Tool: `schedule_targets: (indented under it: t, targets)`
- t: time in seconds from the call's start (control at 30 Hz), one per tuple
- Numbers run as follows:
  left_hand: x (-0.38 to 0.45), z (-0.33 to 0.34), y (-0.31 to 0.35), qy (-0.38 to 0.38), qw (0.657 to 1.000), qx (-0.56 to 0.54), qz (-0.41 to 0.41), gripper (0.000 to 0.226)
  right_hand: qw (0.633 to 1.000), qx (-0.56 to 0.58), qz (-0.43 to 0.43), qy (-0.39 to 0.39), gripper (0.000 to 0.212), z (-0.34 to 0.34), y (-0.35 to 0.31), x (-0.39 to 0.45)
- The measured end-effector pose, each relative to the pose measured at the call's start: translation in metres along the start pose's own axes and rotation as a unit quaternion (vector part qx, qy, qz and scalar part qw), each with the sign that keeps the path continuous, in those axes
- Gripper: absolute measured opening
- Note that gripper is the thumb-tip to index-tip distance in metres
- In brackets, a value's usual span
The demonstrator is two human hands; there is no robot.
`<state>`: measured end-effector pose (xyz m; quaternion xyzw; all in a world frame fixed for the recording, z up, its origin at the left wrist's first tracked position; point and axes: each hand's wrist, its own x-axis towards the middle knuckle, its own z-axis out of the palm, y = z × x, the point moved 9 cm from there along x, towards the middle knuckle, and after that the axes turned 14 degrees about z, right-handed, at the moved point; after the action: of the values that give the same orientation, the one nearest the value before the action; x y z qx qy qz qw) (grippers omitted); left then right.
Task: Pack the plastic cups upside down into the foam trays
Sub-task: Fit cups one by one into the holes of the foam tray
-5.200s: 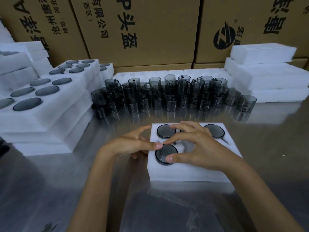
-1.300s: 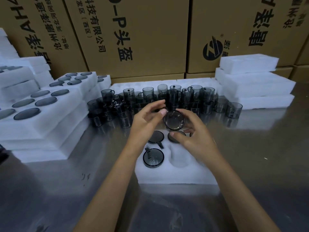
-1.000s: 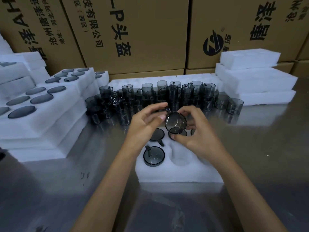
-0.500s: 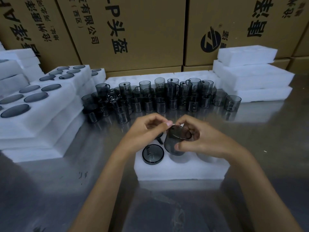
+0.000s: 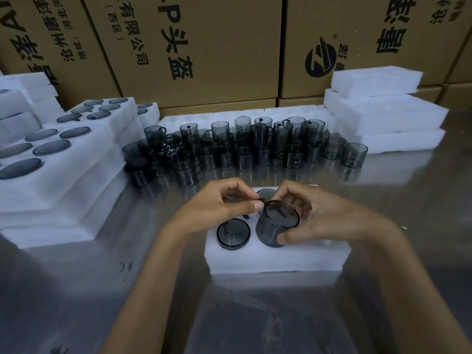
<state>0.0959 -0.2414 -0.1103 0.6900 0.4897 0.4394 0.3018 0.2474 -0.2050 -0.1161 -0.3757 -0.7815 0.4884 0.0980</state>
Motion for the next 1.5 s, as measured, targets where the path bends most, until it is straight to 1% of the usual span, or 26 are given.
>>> schedule_targets:
  t: [0.1,0.17,0.27,0.3,0.37,0.43,0.47,0.5,0.57,0.63,0.73,0.83,0.87,0.93,0.97,1.0,1.03,1.07,1.1,1.13,1.17,1.2,1.27,1.37,1.43,1.5]
  targets:
    - [-0.001,0.003,-0.001,-0.01,1.0,0.004,-0.011,0.043,1.0,-0.011,-0.002,0.0,0.049,0.003,-0.001,0.001]
    - [-0.001,0.005,-0.004,-0.017,0.999,0.01,-0.024,0.043,1.0,-0.021,-0.003,-0.002,0.047,0.006,-0.001,0.004]
    - [-0.001,0.007,-0.008,-0.036,0.997,0.051,-0.037,0.038,0.999,-0.021,0.018,-0.02,0.044,0.008,0.003,0.005]
    - [-0.002,0.006,-0.009,-0.04,0.996,0.068,-0.04,0.04,1.0,-0.014,0.023,-0.011,0.044,0.003,0.003,0.005]
    - [-0.002,0.003,-0.01,-0.041,0.993,0.1,-0.042,0.054,0.998,-0.004,0.014,0.057,0.047,-0.013,0.002,0.004]
    - [-0.004,-0.001,-0.013,-0.036,0.99,0.121,-0.055,0.073,0.988,-0.066,0.027,0.137,0.06,-0.027,0.008,0.004]
    - [-0.006,-0.002,-0.015,-0.038,0.988,0.13,-0.069,0.082,0.981,-0.113,0.052,0.152,0.07,-0.028,0.013,0.004]
    - [-0.007,-0.001,-0.019,-0.045,0.986,0.137,-0.086,0.091,0.975,-0.144,0.082,0.148,0.081,-0.026,0.019,0.005]
    - [-0.01,0.002,-0.026,-0.067,0.979,0.151,-0.121,0.102,0.974,-0.147,0.129,0.111,0.095,-0.019,0.03,0.008]
    - [-0.012,0.008,-0.031,-0.093,0.971,0.167,-0.142,0.11,0.975,-0.146,0.145,0.089,0.102,-0.015,0.034,0.01]
    - [-0.011,0.012,-0.034,-0.11,0.965,0.18,-0.158,0.116,0.974,-0.147,0.15,0.088,0.107,-0.014,0.035,0.014]
    - [-0.01,0.01,-0.037,-0.107,0.966,0.179,-0.153,0.111,0.976,-0.136,0.146,0.092,0.103,-0.015,0.038,0.018]
    - [-0.01,0.009,-0.037,-0.103,0.969,0.174,-0.143,0.106,0.976,-0.133,0.138,0.1,0.097,-0.016,0.04,0.02]
    - [-0.008,0.003,-0.04,-0.067,0.982,0.137,-0.116,0.09,0.981,-0.089,0.105,0.136,0.075,-0.02,0.041,0.023]
    - [-0.005,-0.005,-0.041,-0.021,0.989,0.107,-0.099,0.08,0.982,-0.027,0.084,0.166,0.061,-0.026,0.041,0.024]
    - [-0.001,-0.017,-0.044,0.045,0.992,0.083,-0.082,0.069,0.976,0.052,0.069,0.199,0.046,-0.034,0.044,0.024]
    - [0.001,-0.033,-0.05,0.123,0.987,0.077,-0.071,0.061,0.963,0.125,0.067,0.231,0.033,-0.043,0.05,0.023]
    - [0.0,-0.053,-0.06,0.201,0.973,0.092,-0.07,0.056,0.945,0.181,0.073,0.261,0.022,-0.05,0.057,0.022]
    - [-0.003,-0.072,-0.07,0.268,0.952,0.12,-0.082,0.054,0.927,0.224,0.086,0.287,0.015,-0.056,0.066,0.02]
    - [-0.006,-0.091,-0.079,0.319,0.929,0.159,-0.099,0.052,0.908,0.266,0.102,0.306,0.016,-0.06,0.076,0.019]
    - [-0.007,-0.108,-0.085,0.351,0.908,0.2,-0.112,0.051,0.889,0.306,0.122,0.319,0.019,-0.061,0.088,0.019]
    - [-0.004,-0.122,-0.089,0.364,0.892,0.241,-0.118,0.049,0.87,0.338,0.143,0.329,0.022,-0.061,0.099,0.019]
    - [0.011,-0.143,-0.095,0.339,0.879,0.316,-0.111,0.047,0.851,0.357,0.164,0.348,0.024,-0.062,0.111,0.022]
    - [0.036,-0.169,-0.109,0.269,0.868,0.394,-0.136,0.046,0.847,0.355,0.162,0.36,0.025,-0.067,0.114,0.031]
    - [0.043,-0.187,-0.12,0.245,0.857,0.419,-0.174,0.045,0.849,0.357,0.161,0.356,0.025,-0.068,0.116,0.036]
    - [0.048,-0.199,-0.127,0.235,0.845,0.44,-0.193,0.039,0.85,0.356,0.156,0.354,0.026,-0.069,0.118,0.04]
